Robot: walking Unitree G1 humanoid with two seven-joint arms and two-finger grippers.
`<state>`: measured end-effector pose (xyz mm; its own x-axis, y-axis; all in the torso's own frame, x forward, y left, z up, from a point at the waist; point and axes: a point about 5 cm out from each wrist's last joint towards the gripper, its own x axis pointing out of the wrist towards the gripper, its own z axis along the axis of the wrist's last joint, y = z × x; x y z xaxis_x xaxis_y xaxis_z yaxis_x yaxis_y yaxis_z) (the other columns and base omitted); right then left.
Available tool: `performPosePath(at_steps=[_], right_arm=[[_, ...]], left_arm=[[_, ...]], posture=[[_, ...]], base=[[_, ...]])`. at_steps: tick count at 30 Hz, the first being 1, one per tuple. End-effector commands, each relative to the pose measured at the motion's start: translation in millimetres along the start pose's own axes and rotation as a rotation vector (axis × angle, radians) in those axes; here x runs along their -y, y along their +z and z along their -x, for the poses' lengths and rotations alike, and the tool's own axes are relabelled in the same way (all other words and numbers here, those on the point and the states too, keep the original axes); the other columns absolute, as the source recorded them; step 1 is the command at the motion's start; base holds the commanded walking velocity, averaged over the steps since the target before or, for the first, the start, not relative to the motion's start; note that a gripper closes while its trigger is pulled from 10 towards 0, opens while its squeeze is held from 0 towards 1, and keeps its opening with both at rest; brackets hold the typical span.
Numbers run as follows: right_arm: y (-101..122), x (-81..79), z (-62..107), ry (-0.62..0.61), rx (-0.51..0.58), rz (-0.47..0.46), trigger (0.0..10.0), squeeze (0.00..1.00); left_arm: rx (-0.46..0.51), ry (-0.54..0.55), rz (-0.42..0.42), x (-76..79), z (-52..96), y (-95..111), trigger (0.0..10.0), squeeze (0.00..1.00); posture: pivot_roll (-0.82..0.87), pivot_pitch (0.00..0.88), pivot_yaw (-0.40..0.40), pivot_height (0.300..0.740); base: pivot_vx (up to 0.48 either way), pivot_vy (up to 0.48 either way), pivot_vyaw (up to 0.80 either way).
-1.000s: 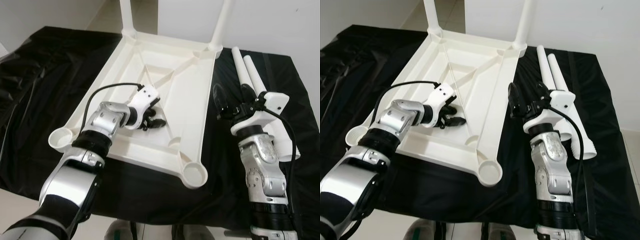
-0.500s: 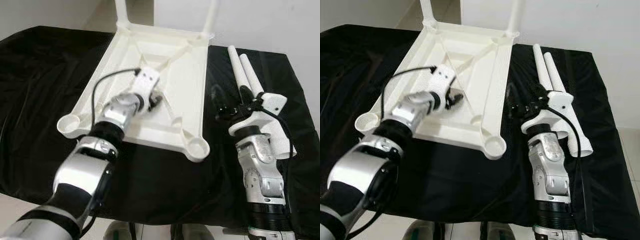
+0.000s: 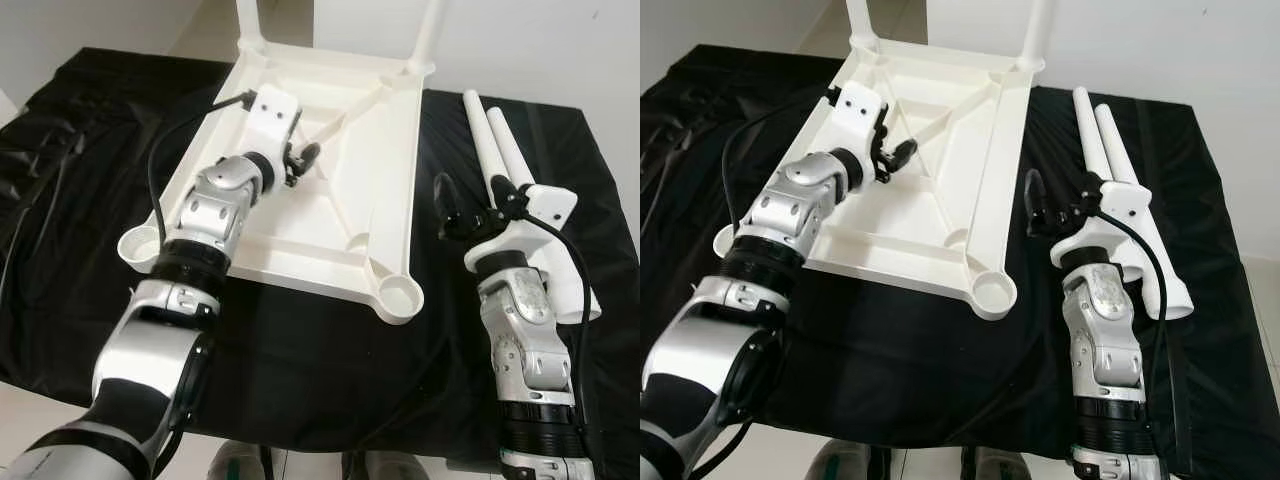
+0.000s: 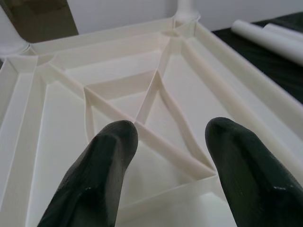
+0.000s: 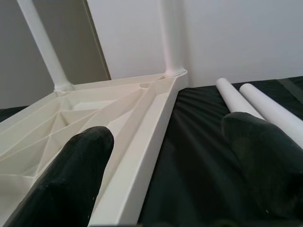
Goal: Building children table
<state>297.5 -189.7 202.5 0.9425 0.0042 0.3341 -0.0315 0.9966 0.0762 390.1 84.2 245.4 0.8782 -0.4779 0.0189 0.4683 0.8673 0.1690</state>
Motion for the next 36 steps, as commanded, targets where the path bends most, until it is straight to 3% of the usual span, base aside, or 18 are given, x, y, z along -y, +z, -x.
performPosePath(at_steps=[1,8,14,17,20,21,25,27,31,36], right_arm=[[2.4,11.6,-3.2,-0.064,0.017,0.023,10.0,0.00],[6.8,33.0,-10.0,-0.197,0.024,0.084,10.0,0.00],[-0.1,46.7,-12.0,-0.304,-0.029,0.134,10.0,0.00],[-2.2,59.7,-15.6,-0.414,-0.068,0.175,10.0,0.00],[-2.5,62.3,-16.1,-0.432,-0.074,0.177,10.0,0.00],[-3.4,71.5,-17.3,-0.474,-0.097,0.167,10.0,0.00],[-3.7,79.2,-18.2,-0.506,-0.114,0.158,10.0,0.00],[-5.9,91.2,-20.1,-0.559,-0.154,0.152,10.0,0.00],[-6.9,97.2,-21.3,-0.581,-0.173,0.142,10.0,0.00],[-12.7,107.0,-26.4,-0.648,-0.290,0.125,10.0,0.00]], left_arm=[[0.021,-0.115,0.012,10.0,3.6,2.4,10.0,0.00],[0.102,-0.057,-0.047,16.6,12.8,6.3,10.0,0.00],[0.122,0.009,-0.066,9.6,26.3,4.9,10.0,0.00],[0.120,0.030,-0.079,3.9,36.1,7.5,10.0,0.00],[0.124,0.035,-0.083,2.9,37.6,8.2,10.0,0.00],[0.127,0.041,-0.101,-1.1,40.1,10.6,10.0,0.00],[0.134,0.056,-0.112,-5.1,41.6,13.1,10.0,0.00],[0.145,0.076,-0.124,-9.3,43.5,17.4,10.0,0.00],[0.138,0.090,-0.140,-12.5,44.2,19.1,10.0,0.00],[0.135,0.062,-0.152,-15.3,48.7,25.9,10.0,0.00]], posture=[[-0.02,0.136,0.019,0.740],[-0.02,0.129,0.019,0.740],[-0.01,0.120,0.014,0.740],[-0.01,0.114,0.012,0.740],[-0.01,0.114,0.011,0.740],[0.00,0.111,0.012,0.740],[0.00,0.111,0.013,0.740],[0.00,0.111,0.013,0.740],[0.00,0.110,0.014,0.740],[0.00,0.107,0.016,0.740]], base=[[0.000,0.000,0.00],[0.000,0.000,0.00],[0.000,0.000,0.00],[0.000,0.000,0.00],[0.000,0.000,0.00],[0.000,0.000,0.00],[0.000,0.000,0.00],[0.000,0.000,0.00],[0.000,0.000,0.00],[0.000,0.000,0.00]])
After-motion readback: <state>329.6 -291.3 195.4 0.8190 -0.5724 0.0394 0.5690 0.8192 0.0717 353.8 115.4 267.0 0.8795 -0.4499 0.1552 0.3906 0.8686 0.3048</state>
